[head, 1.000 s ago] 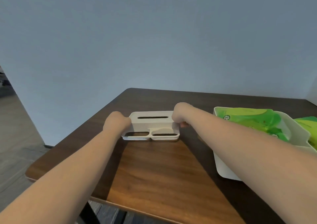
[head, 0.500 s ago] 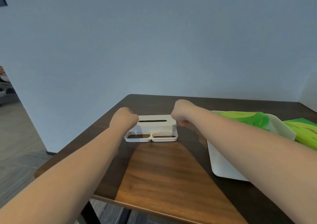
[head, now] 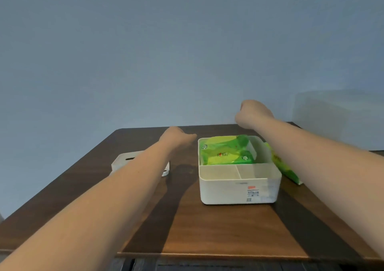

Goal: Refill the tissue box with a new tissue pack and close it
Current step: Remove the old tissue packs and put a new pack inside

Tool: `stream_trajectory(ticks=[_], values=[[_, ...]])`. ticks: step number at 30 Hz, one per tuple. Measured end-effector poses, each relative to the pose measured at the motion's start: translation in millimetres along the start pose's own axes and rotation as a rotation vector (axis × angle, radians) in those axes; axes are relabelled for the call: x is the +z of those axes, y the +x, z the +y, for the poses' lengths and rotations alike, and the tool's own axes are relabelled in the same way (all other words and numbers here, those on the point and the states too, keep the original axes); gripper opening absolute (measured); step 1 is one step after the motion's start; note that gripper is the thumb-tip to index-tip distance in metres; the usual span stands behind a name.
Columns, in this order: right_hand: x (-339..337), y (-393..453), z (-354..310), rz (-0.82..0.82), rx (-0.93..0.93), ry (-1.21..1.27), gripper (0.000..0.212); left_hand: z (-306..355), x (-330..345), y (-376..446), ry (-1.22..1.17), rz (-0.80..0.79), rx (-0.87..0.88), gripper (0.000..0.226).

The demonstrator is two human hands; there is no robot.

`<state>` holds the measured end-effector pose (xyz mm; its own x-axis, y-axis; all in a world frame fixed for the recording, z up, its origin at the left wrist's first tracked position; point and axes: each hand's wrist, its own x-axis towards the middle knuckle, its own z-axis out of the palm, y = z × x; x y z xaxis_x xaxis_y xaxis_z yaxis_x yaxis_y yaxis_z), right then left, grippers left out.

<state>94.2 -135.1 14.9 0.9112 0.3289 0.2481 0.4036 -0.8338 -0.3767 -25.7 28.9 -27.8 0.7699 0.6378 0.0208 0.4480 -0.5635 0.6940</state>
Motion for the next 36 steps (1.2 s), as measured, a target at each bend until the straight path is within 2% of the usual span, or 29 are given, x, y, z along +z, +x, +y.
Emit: stream_trajectory(ticks=[3, 5, 8, 11, 16, 19, 22, 26, 31, 36], values=[[-2, -3, 43, -0.067, 0.153, -0.108, 0.04, 11, 18, -2, 0.033, -0.065, -0.031, 0.067], [2, -2, 65, -0.175, 0.226, -0.17, 0.048, 14, 24, -3, 0.116, -0.077, -0.076, 0.07], [14, 3, 89, -0.321, 0.258, -0.259, 0.081, 12, 26, 0, 0.124, -0.011, -0.075, 0.062], [20, -2, 98, -0.41, 0.208, -0.275, 0.094, 16, 26, 3, 0.023, -0.005, -0.087, 0.055], [43, 10, 116, -0.412, 0.294, -0.254, 0.133, 28, 24, -4, 0.08, -0.092, -0.128, 0.034], [48, 16, 133, -0.386, 0.365, -0.24, 0.142, 27, 30, 1, 0.018, -0.05, -0.118, 0.016], [40, 7, 139, -0.374, 0.363, -0.288, 0.139, 29, 32, 4, -0.194, -0.006, -0.043, 0.009], [40, 5, 141, -0.333, 0.335, -0.25, 0.13, 39, 28, 7, -0.398, 0.049, 0.045, 0.029], [34, 0, 134, -0.217, 0.347, -0.13, 0.102, 44, 19, 22, -0.597, 0.111, 0.072, 0.033], [27, 11, 123, -0.032, 0.305, -0.005, 0.084, 30, 14, 52, -0.614, 0.253, 0.037, 0.029]])
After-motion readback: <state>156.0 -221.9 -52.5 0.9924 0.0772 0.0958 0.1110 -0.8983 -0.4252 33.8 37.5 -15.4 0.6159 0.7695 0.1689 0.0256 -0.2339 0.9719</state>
